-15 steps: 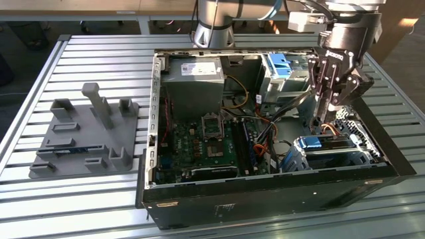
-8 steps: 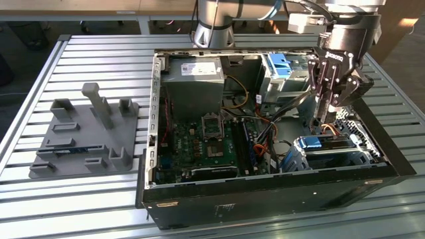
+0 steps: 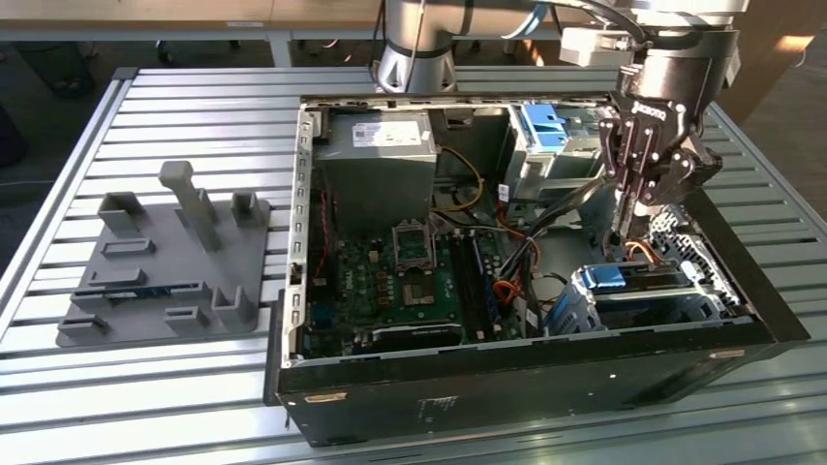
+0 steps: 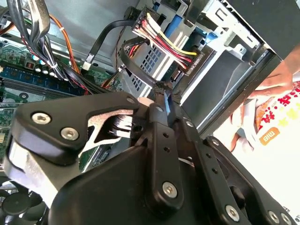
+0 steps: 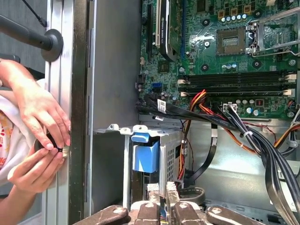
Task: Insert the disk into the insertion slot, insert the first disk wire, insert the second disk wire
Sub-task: 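Insert the second disk wire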
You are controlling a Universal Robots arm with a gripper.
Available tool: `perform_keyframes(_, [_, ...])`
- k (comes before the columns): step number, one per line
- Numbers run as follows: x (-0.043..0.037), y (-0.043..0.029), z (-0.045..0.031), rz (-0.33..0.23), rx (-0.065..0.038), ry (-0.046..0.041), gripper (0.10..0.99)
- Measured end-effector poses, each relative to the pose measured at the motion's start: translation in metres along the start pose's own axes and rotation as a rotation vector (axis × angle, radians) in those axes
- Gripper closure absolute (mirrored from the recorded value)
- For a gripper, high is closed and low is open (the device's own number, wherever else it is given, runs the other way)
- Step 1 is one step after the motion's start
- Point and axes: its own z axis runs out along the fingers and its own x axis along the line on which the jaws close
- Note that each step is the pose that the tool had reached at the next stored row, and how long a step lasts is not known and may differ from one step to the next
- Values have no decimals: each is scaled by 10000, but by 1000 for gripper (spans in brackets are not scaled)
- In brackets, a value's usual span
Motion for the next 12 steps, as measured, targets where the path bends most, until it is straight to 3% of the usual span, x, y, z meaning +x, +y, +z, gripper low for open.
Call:
perform_keyframes(1, [0, 0, 0, 0, 0, -1, 929])
perform_keyframes(3, [-2, -1, 1, 0, 1, -5, 941])
perform_keyframes(12, [-2, -1, 3, 0, 1, -22, 929])
